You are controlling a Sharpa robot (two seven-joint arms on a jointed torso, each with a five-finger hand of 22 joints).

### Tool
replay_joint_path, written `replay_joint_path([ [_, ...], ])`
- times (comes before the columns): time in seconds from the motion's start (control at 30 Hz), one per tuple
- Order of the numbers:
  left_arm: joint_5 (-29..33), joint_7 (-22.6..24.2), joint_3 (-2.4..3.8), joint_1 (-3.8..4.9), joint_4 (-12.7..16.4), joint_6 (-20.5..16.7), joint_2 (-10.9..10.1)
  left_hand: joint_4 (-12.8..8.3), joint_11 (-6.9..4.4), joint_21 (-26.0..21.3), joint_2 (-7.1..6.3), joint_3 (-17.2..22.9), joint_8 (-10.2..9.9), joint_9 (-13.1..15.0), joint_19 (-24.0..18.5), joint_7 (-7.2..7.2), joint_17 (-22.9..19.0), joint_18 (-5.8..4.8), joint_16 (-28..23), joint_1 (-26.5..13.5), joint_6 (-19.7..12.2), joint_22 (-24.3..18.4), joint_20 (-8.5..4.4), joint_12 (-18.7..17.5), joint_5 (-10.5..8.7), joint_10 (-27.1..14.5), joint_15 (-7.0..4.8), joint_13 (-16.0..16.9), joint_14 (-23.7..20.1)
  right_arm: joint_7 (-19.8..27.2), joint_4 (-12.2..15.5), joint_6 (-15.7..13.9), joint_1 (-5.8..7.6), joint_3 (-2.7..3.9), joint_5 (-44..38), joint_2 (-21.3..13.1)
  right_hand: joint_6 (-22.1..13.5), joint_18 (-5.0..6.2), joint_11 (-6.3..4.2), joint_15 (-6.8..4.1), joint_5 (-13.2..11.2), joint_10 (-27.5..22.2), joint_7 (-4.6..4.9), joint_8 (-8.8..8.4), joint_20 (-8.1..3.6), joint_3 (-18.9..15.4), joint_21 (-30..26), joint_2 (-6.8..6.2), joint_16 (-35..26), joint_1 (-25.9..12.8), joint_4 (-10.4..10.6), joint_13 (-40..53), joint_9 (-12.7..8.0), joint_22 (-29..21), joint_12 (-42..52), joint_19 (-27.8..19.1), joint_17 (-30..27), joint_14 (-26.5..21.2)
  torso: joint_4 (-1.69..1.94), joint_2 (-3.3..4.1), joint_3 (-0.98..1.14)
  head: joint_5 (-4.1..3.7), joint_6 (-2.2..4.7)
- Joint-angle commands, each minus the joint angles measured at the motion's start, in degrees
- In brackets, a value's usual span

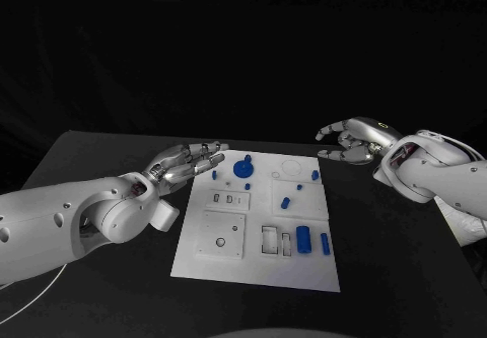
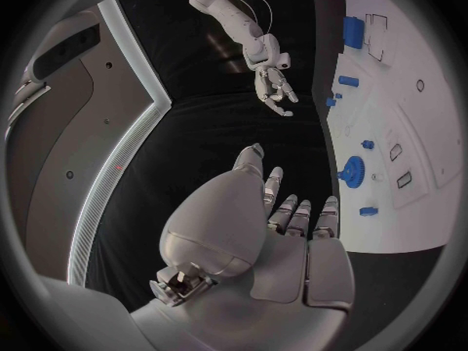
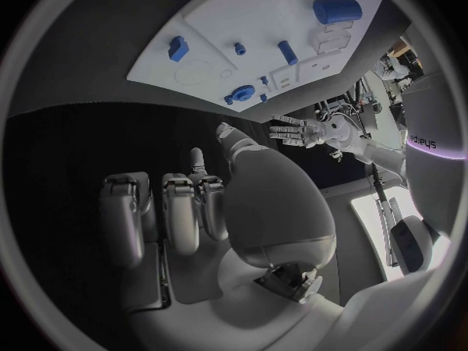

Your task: Assemble the parts on the task board

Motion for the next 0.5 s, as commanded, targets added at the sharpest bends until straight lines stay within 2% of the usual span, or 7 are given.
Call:
replay_joint_path([
  [0.03,-1.4,0.8,0.03,-0.18,0.0,0.4,0.3,-0.3,0.16,0.3,-0.05,0.1,0.4,0.1,0.0,0.15,-0.1,0.93,-0.2,0.6,0.1,0.1,0.38,0.2,0.37,0.3,0.43,0.0,0.0,6.3,-1.3,-3.0,-1.54,-0.04,6.2,-0.6,-1.2,-0.7,0.21,0.23,2.1,6.1,0.09,0.41,-0.1,0.4,0.3,0.35,0.2,1.6,-0.6,15.1,1.1,14.3,0.2,4.4,15.1,5.9,-0.3,-0.05,0.28,-0.02,0.04],
  [0.2,-1.7,0.8,0.03,-0.41,0.0,0.6,0.3,-0.3,0.17,0.3,0.01,0.2,0.4,0.1,0.0,0.16,-0.1,0.93,-0.2,0.7,0.0,0.1,0.38,0.2,0.4,0.3,0.44,0.0,0.0,8.0,-3.7,-3.1,-3.86,-0.08,7.6,-0.2,-2.7,-0.65,0.51,0.53,1.2,6.1,0.47,1.6,0.14,0.0,0.2,0.6,0.2,2.0,-0.2,15.1,2.9,14.3,0.2,4.2,15.1,5.9,-0.45,-0.06,0.29,0.23,-0.14],
  [0.37,-1.8,0.8,0.03,-0.59,-0.1,0.7,0.2,-0.3,0.17,0.3,0.01,0.2,0.4,0.1,0.0,0.16,-0.1,0.93,-0.2,0.7,0.0,0.1,0.38,0.2,0.4,0.3,0.44,0.0,0.0,8.9,-6.1,-2.8,-5.98,-0.1,9.0,0.7,-3.8,-0.62,0.67,0.68,0.2,6.1,0.6,2.33,0.28,-0.5,0.1,0.59,0.2,1.7,0.4,15.1,3.9,14.2,0.2,4.1,15.1,5.9,-0.32,-0.07,0.23,-0.14,-0.15],
  [0.5,-1.8,0.9,0.03,-0.65,-0.1,0.7,0.2,-0.4,0.18,0.3,0.06,0.3,0.4,0.0,0.0,0.17,-0.1,0.92,-0.2,0.7,0.0,0.1,0.38,0.2,0.43,0.4,0.45,0.0,0.0,8.9,-7.4,-2.2,-7.34,-0.1,9.6,1.2,-4.8,-0.54,0.73,0.76,0.4,6.1,0.64,2.54,0.37,-0.5,-0.2,0.69,0.2,2.1,0.5,15.1,4.3,14.1,0.2,3.8,15.1,5.9,-0.26,-0.08,0.16,-0.24,-0.15],
])
